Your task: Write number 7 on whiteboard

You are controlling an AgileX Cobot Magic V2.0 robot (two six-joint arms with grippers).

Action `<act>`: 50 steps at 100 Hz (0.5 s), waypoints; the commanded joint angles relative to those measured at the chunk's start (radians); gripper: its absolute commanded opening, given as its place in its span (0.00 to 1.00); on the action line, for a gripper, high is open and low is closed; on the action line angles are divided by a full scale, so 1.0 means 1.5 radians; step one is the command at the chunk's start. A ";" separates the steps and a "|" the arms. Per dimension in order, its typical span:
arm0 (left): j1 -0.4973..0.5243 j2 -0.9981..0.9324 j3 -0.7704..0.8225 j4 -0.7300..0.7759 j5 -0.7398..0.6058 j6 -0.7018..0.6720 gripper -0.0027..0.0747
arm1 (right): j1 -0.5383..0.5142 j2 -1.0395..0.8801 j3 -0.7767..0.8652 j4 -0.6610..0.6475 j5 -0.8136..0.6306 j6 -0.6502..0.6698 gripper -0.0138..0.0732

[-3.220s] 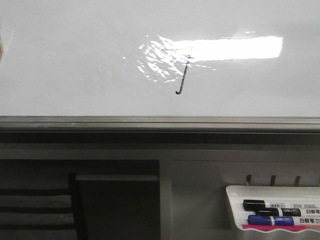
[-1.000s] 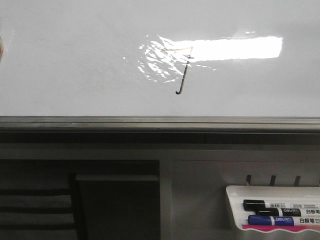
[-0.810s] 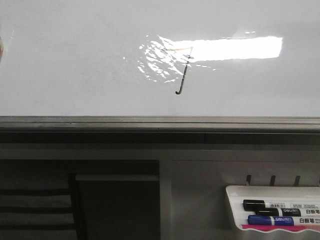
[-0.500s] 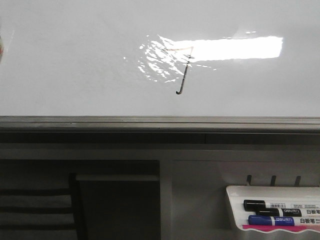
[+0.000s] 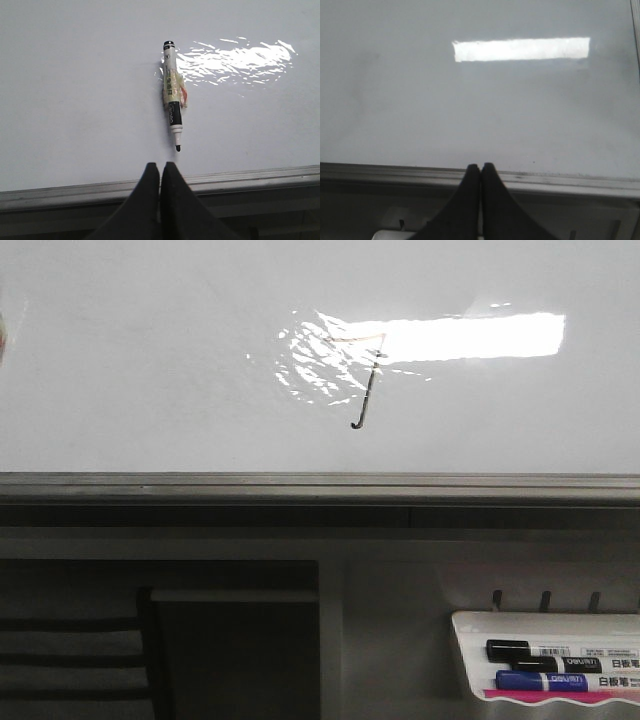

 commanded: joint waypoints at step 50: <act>0.001 -0.020 0.023 -0.005 -0.054 -0.007 0.01 | -0.004 -0.016 0.020 -0.010 -0.093 0.023 0.08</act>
